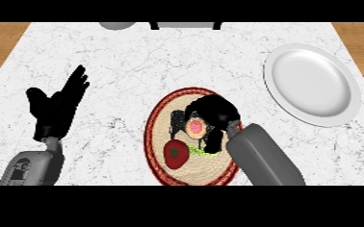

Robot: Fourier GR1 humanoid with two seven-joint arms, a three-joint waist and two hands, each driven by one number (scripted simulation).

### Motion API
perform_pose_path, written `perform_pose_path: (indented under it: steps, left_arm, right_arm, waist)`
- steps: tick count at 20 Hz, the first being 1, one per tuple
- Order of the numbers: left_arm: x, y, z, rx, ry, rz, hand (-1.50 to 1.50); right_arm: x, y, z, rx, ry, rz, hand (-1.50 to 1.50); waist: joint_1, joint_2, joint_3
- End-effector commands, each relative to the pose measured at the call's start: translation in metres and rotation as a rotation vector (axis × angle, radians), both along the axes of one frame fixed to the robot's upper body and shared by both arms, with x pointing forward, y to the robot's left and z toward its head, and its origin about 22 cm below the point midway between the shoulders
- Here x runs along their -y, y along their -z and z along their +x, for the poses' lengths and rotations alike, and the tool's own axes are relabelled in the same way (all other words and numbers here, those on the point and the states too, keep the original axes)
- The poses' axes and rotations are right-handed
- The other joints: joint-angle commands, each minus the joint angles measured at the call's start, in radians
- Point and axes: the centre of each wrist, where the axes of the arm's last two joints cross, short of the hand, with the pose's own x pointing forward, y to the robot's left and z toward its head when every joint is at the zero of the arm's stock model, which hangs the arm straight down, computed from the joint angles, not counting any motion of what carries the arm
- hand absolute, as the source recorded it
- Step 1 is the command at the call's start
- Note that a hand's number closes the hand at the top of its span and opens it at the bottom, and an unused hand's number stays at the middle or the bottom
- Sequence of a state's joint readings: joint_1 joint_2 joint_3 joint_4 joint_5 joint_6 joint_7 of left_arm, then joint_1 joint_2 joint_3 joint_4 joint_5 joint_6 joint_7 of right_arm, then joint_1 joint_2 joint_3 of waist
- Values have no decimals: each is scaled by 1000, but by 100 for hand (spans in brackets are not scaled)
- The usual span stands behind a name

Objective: Pick the cupcake from the placemat and place it in the plate

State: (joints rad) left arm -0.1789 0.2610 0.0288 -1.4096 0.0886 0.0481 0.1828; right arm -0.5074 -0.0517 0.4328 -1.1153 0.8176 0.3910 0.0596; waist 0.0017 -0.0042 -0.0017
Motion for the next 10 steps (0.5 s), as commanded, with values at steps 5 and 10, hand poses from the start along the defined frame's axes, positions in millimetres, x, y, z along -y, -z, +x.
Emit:
perform_pose_path:
  steps: [5, 10]
  left_arm:
    - [-4, 3, -2, 2, 9, 4, 0]
    - [-9, 7, -9, 4, 17, 0, 0]
  right_arm:
    - [-3, 21, -4, -11, -42, 50, 150]
    - [-9, -6, 16, 48, 240, 73, 150]
  waist:
    - [2, 5, 2]
    - [20, 9, 2]
